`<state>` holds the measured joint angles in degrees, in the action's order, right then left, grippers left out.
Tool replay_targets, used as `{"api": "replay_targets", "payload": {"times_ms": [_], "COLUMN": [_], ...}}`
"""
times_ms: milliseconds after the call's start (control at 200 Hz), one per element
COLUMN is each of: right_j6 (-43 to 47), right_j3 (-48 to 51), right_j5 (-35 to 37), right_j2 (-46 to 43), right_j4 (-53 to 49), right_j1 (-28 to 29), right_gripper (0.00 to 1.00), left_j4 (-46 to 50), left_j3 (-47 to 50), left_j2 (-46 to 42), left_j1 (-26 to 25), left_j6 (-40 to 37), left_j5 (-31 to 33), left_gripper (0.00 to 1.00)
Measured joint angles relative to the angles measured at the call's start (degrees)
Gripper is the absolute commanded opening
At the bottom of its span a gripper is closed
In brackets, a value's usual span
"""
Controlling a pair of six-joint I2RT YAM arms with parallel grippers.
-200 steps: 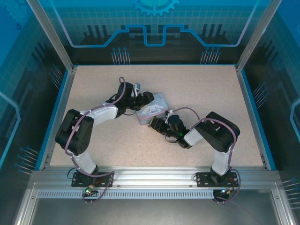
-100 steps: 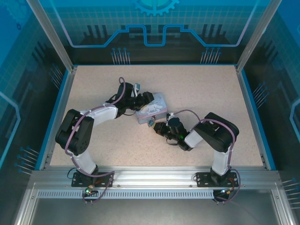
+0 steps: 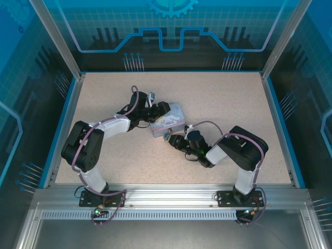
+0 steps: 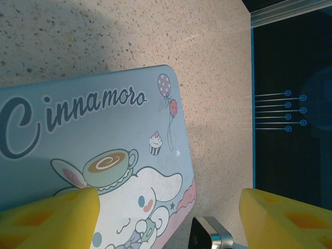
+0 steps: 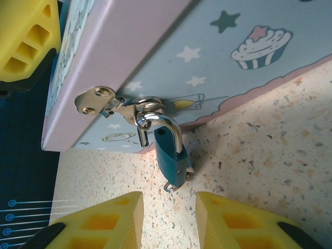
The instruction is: Unlock a padlock with a key
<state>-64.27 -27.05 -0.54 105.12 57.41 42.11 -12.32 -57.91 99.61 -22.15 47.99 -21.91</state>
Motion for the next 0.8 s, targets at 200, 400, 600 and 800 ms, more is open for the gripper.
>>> {"api": "replay_targets", "payload": {"times_ms": [200, 400, 600, 800], "right_j6": [-0.22, 0.02, -0.07, -0.20], "right_j3": [-0.44, -2.21, -3.56, -4.90], "right_j5": [0.09, 0.35, 0.59, 0.61], "right_j2": [1.03, 1.20, 1.90, 3.15], "right_j4": [1.40, -0.42, -1.07, -0.26], "right_j1": [-0.04, -0.15, -0.15, -0.15], "right_gripper": [0.35, 0.38, 0.41, 0.43], "left_j4": [-0.09, -0.48, -0.48, -0.48], "left_j3": [0.13, 0.33, 0.31, 0.31], "left_j2": [0.00, 0.00, 0.00, 0.00], "left_j1": [0.02, 0.00, 0.02, 0.02], "left_j6": [0.09, 0.11, 0.11, 0.11], "left_j5": [0.00, 0.00, 0.00, 0.00], "left_gripper": [0.72, 0.72, 0.72, 0.72]}}
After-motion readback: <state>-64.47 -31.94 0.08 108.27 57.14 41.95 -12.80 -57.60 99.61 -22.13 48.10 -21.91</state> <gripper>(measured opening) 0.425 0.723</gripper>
